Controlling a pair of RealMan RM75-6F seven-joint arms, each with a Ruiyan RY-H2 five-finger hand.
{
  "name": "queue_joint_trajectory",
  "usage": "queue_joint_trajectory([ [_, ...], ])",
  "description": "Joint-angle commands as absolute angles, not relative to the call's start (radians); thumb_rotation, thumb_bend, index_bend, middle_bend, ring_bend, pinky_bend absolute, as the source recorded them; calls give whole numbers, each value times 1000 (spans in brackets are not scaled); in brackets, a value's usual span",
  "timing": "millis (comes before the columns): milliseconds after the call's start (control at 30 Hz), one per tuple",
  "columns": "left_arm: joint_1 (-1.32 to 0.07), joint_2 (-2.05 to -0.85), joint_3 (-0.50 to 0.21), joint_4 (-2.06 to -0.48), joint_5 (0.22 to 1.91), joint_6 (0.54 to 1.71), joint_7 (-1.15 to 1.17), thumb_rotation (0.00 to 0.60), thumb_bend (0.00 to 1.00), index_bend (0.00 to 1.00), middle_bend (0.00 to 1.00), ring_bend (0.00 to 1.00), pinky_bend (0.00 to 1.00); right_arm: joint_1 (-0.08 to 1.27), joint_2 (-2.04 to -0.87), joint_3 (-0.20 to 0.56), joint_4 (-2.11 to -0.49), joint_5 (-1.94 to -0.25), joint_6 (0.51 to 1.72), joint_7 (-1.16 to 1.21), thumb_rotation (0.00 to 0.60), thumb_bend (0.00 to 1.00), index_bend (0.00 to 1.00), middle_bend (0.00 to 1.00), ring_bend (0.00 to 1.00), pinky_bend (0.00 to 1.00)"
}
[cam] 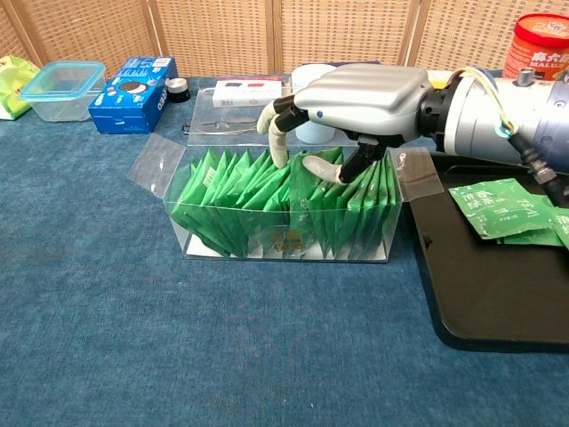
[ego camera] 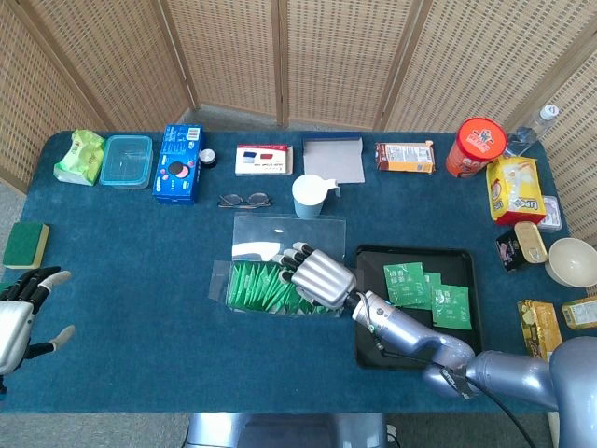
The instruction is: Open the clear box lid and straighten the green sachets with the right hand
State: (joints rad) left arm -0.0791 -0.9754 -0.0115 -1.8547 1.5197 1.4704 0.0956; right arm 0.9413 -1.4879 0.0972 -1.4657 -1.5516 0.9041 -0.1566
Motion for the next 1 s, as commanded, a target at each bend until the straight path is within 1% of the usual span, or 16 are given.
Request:
queue_joint_trajectory([
  [33, -79, -977, -11, -1854, 1521, 1470, 93, 600, 190, 186, 166, 133, 262, 940, -1485, 97, -1471, -1550, 903, -160, 600, 609, 387, 198, 201, 192],
  [300, -78, -977, -12, -1852, 1524, 1475, 89, 600, 190, 181, 165, 131, 262, 935, -1475, 102, -1485, -1541, 906, -166, 600, 609, 385, 198, 202, 192],
  [467, -77, -976, -10, -1852, 1524, 1475, 90, 600, 190, 181, 165, 131, 262, 933, -1476, 102, -1483, -1539, 908, -168, 600, 609, 402, 202, 209, 192],
  [533, -77, -975, -11, -1852, 1525, 1477, 89, 600, 190, 181, 165, 131, 262, 931, -1478, 102, -1482, -1539, 911, -168, 600, 609, 419, 206, 215, 192],
  [800, -76, -978, -11, -1849, 1525, 1477, 89, 600, 190, 181, 165, 130, 262, 928, -1484, 99, -1479, -1546, 917, -162, 600, 610, 563, 242, 246, 192],
  [1000, -76, -980, -14, -1845, 1525, 1481, 88, 600, 190, 181, 164, 128, 262, 926, -1490, 100, -1478, -1548, 922, -155, 600, 611, 631, 270, 278, 196],
])
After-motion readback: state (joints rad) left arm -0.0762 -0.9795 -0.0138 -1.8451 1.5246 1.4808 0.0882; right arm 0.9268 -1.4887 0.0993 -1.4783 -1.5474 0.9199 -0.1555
